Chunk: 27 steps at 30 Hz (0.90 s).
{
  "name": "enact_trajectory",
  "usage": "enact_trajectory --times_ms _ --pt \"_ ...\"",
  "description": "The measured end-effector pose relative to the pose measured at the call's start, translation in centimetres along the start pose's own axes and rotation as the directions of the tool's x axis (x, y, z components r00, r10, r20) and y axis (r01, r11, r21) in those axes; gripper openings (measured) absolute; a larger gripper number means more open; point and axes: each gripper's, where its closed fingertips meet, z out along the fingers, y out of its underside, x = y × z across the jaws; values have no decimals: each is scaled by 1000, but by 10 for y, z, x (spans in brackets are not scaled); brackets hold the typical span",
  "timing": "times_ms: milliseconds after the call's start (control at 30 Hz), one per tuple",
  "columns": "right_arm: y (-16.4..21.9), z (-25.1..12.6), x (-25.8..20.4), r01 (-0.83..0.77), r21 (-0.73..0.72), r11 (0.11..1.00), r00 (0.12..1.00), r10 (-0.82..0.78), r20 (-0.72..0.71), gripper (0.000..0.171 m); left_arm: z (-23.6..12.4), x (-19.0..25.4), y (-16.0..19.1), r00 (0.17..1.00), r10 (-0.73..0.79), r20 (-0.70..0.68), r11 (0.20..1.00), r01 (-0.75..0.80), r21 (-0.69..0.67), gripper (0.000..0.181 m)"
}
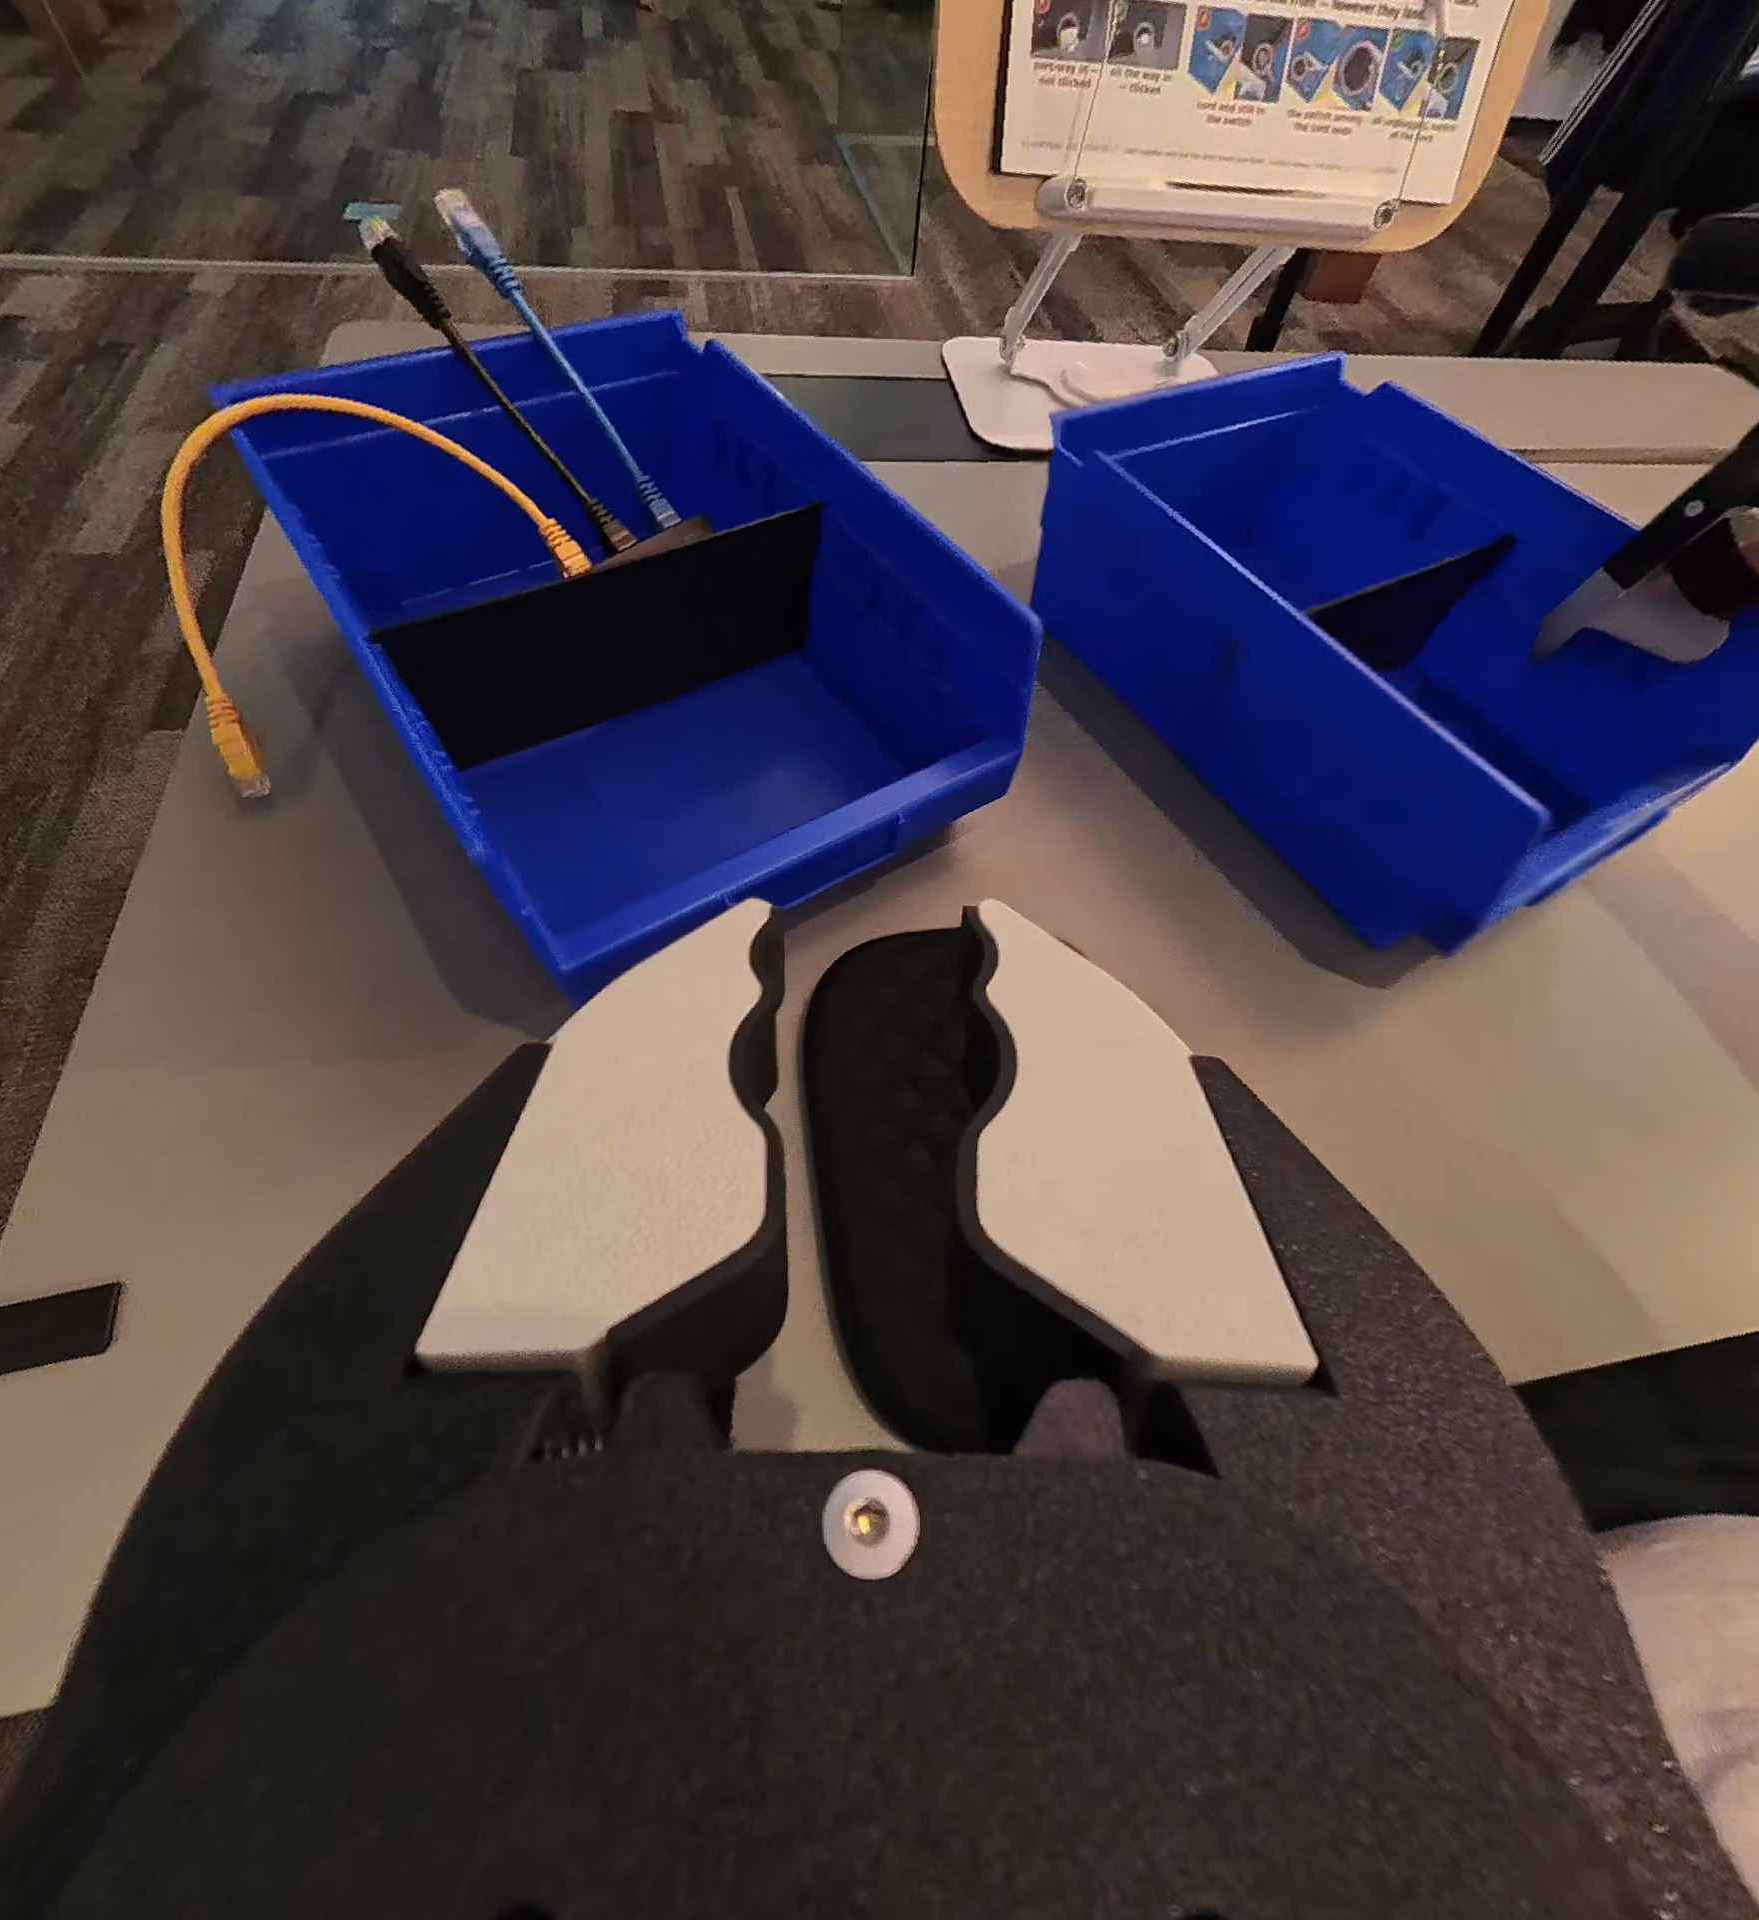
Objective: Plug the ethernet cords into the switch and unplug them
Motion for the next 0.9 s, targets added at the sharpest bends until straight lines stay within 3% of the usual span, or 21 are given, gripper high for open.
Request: enact_trajectory --times_ms 267,900 --pt "22 -23 92 -10 18 1000 999 11 -43 5 16 6 -10 1000 0 26 1000 0 7 31" --pt "94 -72 275 -344 121 931 935 351 -42 5 52 23 -19 996 38 84 998 -33 -57 31"
